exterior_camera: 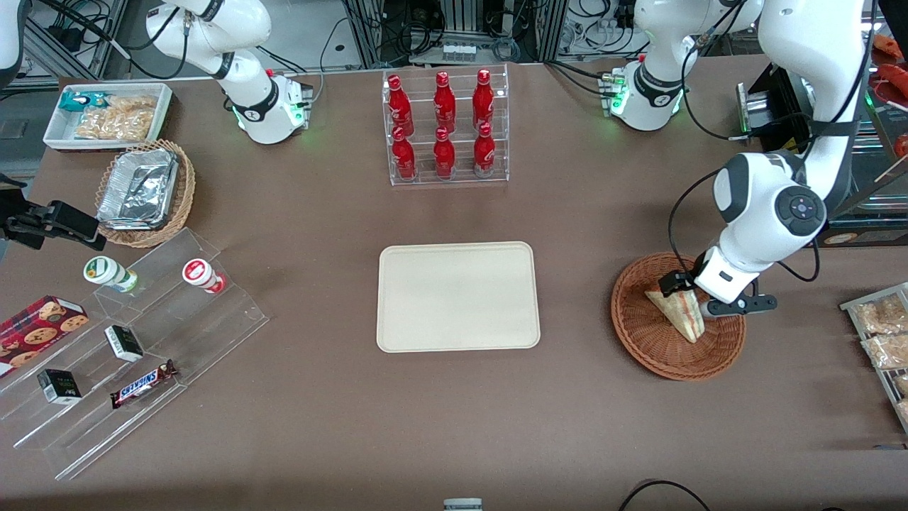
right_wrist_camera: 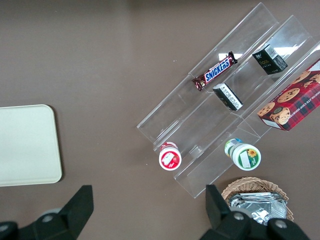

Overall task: Place sandwich from basket to tray
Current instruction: 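Close the left gripper on the wrapped sandwich standing in the basket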

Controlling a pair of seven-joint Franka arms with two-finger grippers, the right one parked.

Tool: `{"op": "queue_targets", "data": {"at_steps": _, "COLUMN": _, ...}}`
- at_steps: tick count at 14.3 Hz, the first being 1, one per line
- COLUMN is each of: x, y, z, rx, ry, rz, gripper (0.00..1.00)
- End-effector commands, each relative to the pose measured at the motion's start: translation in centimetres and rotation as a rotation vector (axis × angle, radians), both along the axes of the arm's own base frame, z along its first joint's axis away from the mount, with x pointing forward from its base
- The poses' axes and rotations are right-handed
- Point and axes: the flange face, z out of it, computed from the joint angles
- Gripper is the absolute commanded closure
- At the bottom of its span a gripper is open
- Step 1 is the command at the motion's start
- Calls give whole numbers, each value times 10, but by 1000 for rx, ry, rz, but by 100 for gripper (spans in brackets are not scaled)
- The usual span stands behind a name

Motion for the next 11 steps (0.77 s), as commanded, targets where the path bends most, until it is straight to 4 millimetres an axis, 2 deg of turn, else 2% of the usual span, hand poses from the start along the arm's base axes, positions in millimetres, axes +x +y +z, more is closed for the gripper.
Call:
{"op": "queue_targets", "data": {"at_steps": 1, "x": -3, "y": 1, "z": -12, "rx": -14, "ry": -1, "rz": 162, "gripper": 0}}
{"op": "queue_targets", "data": {"at_steps": 5, "x": 2, "y": 4, "z": -27, "rx": -22, "ry": 24, "rz": 351, "gripper": 0}}
{"op": "queue_targets", "data": {"at_steps": 9, "x": 9, "y": 3, "z": -40, "rx": -27, "ry": 40, "rz": 443, "gripper": 0}}
{"op": "queue_targets", "data": {"at_steps": 11, "x": 13, "y": 3, "z": -45, "rx": -29, "ry": 46, "rz": 497, "gripper": 8}}
